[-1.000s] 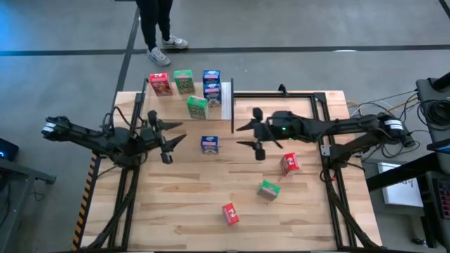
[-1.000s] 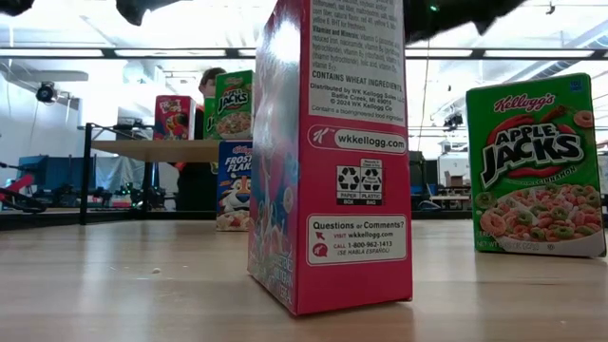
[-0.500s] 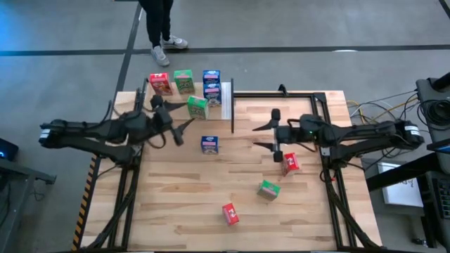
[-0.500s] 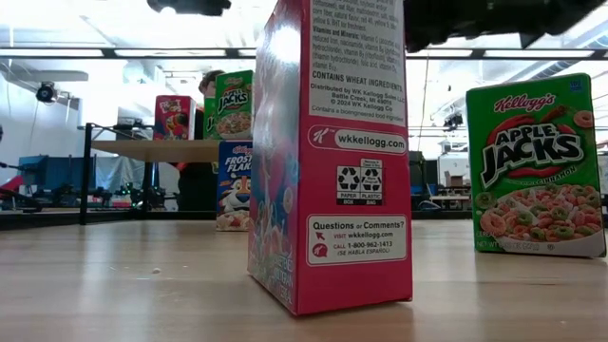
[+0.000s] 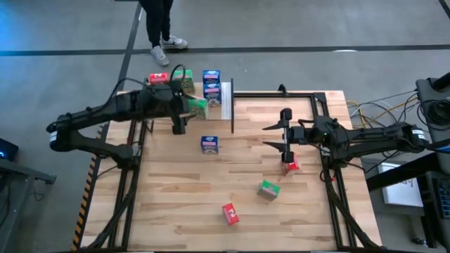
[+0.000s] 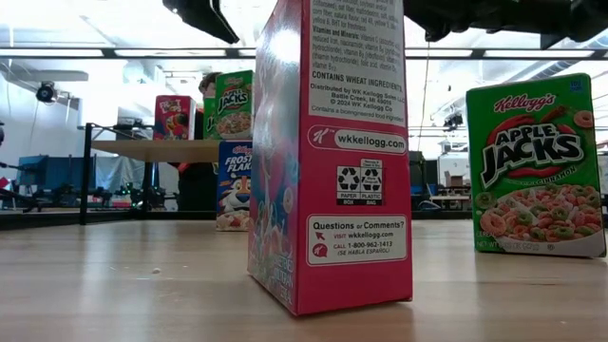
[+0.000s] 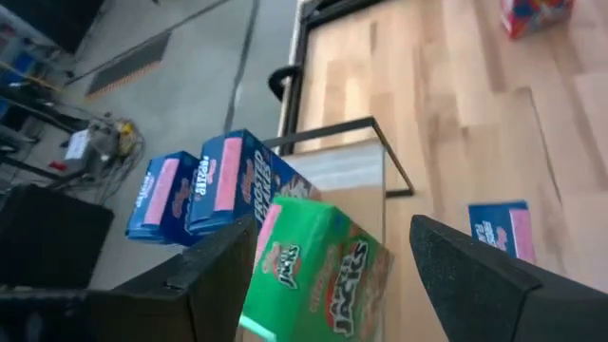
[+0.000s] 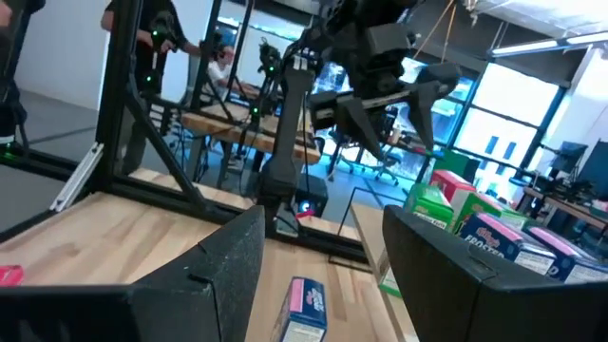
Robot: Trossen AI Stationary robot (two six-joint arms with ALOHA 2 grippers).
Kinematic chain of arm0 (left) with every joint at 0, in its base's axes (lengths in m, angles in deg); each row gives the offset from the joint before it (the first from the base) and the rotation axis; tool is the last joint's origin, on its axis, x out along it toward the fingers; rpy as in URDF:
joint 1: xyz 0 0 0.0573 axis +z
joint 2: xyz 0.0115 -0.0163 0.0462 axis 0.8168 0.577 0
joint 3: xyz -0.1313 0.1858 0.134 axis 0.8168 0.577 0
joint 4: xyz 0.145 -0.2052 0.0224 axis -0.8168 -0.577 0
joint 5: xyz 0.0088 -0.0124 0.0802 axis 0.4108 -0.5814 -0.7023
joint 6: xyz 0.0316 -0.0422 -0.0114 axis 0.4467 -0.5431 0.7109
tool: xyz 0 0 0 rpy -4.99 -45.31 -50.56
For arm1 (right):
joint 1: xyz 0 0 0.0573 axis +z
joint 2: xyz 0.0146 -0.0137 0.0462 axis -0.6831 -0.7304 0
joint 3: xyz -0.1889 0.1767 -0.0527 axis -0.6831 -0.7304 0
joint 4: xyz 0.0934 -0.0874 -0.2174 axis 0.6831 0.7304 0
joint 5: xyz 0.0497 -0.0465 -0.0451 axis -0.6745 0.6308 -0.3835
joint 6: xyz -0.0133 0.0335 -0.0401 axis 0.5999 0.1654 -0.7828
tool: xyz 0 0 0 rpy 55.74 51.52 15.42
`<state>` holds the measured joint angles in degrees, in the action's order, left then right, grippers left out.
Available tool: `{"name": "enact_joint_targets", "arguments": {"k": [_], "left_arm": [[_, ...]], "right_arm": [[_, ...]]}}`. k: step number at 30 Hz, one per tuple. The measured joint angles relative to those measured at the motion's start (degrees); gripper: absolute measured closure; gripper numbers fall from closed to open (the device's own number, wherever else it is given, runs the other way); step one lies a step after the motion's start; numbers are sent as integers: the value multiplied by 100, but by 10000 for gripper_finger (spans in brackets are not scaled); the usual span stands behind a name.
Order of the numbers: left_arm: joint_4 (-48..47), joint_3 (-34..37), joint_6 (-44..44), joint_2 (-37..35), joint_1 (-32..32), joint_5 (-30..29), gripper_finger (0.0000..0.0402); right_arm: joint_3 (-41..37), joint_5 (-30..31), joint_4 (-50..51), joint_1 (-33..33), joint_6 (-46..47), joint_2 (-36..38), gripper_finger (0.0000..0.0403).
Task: Stack cereal on shelf
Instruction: Put the top green cereal box on the shelf aligned with the other green cereal box
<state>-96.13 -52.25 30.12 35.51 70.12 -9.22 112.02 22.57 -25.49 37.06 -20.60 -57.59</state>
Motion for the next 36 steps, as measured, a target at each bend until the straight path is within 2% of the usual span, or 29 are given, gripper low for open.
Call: {"name": "enact_joint_targets", "arguments": {"k": [2, 7, 12, 19, 31, 36], "left_arm": [[-93, -175, 166, 92, 231, 298, 141], [-156, -256, 390, 244, 969, 1502, 141], [279, 157, 502, 231, 1514, 2136, 141], [716, 629, 590, 231, 1674, 2224, 141], [819, 801, 592, 225, 1739, 2226, 141], [872, 818, 571, 222, 1765, 2228, 155]], "right_arm": [[2, 0, 59, 2, -10, 4, 197], [2, 0, 102, 0, -76, -7, 197], [2, -19, 104, 0, -121, -5, 197], [2, -19, 124, 0, -137, -5, 197], [2, -2, 124, 0, -188, -5, 197], [2, 0, 119, 0, -189, -7, 197]]}}
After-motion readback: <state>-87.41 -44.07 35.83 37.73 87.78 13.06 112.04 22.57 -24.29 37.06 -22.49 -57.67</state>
